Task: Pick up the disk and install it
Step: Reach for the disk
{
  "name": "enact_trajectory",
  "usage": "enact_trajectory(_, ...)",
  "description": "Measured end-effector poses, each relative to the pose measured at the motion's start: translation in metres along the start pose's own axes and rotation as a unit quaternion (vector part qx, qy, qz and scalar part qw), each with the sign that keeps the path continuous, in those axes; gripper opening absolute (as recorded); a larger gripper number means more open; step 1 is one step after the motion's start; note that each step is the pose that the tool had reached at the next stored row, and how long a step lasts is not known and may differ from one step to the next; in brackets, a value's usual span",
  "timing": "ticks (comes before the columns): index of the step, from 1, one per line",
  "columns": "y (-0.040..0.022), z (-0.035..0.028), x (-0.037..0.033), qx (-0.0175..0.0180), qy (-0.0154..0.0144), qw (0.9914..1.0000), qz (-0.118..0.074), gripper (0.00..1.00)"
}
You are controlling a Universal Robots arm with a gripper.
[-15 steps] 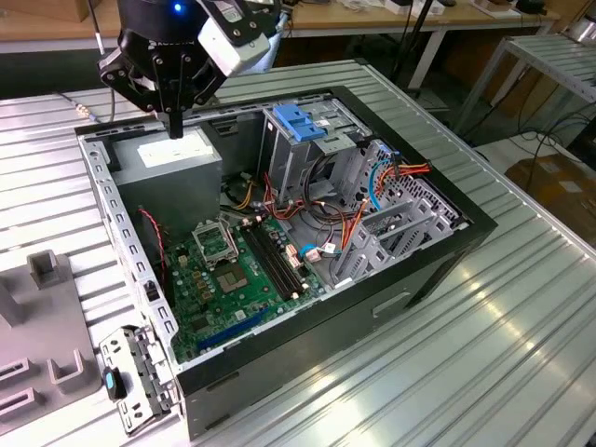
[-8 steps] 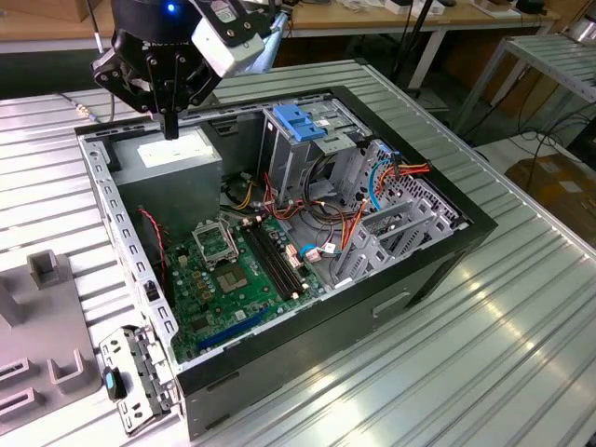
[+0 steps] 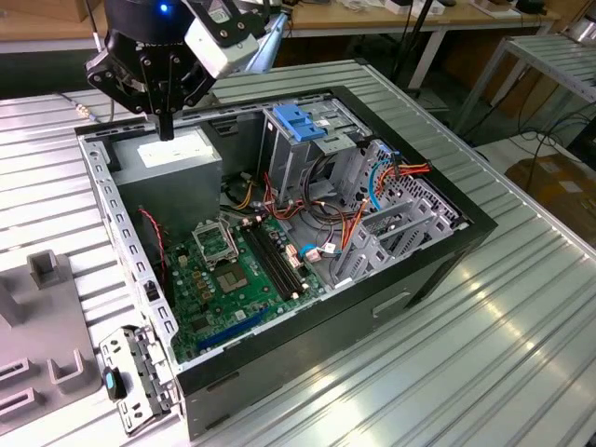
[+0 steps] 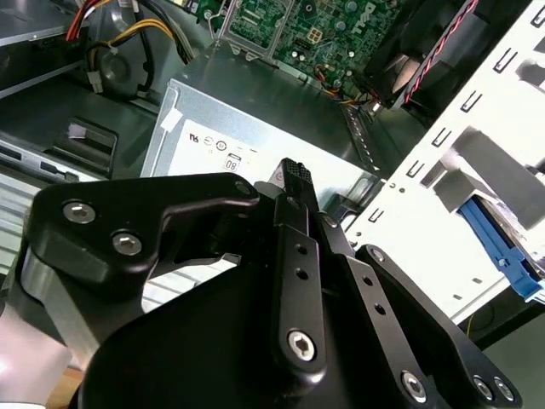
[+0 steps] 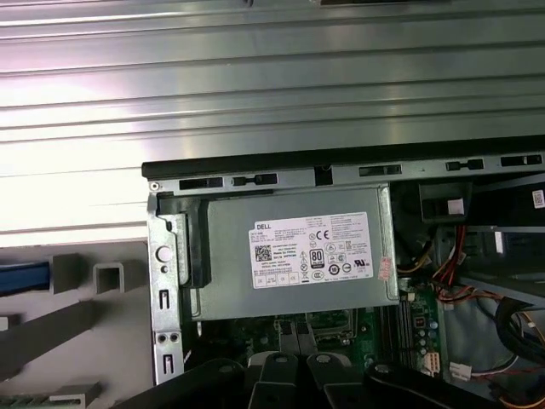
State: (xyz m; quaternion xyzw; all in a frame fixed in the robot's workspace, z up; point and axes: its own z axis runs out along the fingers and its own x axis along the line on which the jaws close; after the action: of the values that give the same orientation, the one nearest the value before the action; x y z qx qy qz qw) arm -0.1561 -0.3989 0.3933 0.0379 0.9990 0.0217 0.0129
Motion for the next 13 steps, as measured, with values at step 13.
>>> enact_trajectory(13,-0.0008,-0.0003,0.0105,0.0000,0.0001,1.00000,0.000,0.11)
